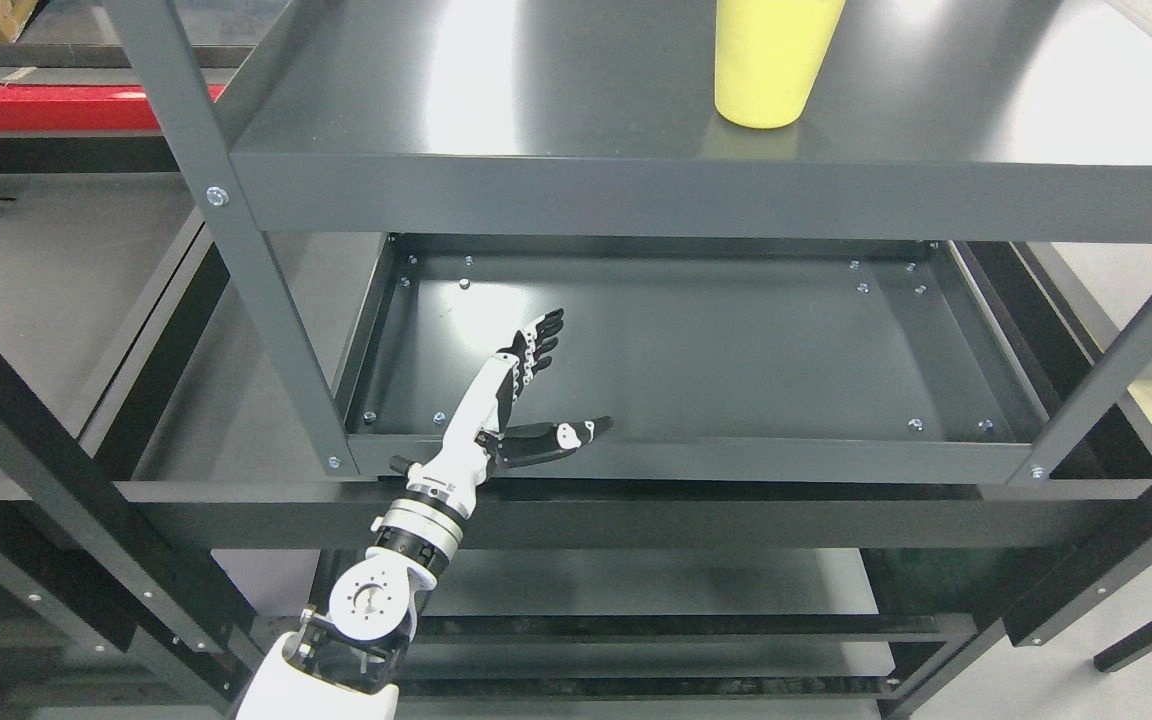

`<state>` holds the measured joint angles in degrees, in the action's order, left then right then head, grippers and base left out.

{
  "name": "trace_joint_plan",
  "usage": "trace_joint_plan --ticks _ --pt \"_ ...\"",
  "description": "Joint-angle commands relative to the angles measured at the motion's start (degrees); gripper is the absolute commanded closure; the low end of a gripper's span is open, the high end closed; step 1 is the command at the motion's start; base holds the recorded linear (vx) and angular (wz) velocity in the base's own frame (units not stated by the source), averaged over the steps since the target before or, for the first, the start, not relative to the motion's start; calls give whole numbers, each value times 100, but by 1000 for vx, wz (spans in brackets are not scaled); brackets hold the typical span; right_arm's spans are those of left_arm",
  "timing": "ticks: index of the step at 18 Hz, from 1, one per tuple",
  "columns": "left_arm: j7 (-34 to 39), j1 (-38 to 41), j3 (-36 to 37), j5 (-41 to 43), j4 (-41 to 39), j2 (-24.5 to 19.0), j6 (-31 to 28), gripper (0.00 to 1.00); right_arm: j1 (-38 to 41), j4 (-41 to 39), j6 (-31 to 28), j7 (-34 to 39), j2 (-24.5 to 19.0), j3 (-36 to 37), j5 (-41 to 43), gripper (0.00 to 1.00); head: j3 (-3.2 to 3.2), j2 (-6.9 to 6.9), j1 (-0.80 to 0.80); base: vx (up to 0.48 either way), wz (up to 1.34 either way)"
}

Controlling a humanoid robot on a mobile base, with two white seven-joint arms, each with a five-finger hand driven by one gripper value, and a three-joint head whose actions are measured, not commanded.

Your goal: Place yellow IKEA cup on middle right shelf

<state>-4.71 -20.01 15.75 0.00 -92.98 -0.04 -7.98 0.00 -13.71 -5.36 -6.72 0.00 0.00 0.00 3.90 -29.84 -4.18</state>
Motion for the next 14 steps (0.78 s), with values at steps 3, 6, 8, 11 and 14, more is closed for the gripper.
trace_joint_plan --ticks 3,6,8,11,14 --pt "-126 120 -423 0 -300 -96 885 1 79 -9 0 4 100 -97 141 1 0 0 0 0 0" --pt "-144 181 -564 -9 -229 -96 912 1 79 0 0 4 100 -97 141 1 0 0 0 0 0" --pt "-135 234 -643 -18 -194 -96 903 1 79 0 0 4 100 -97 141 1 0 0 0 0 0" --pt "-144 304 -792 -62 -107 -96 895 1 79 0 0 4 100 -97 141 1 0 0 0 0 0" --pt "-135 304 -837 -88 -89 -96 886 1 79 0 0 4 100 -97 141 1 0 0 0 0 0"
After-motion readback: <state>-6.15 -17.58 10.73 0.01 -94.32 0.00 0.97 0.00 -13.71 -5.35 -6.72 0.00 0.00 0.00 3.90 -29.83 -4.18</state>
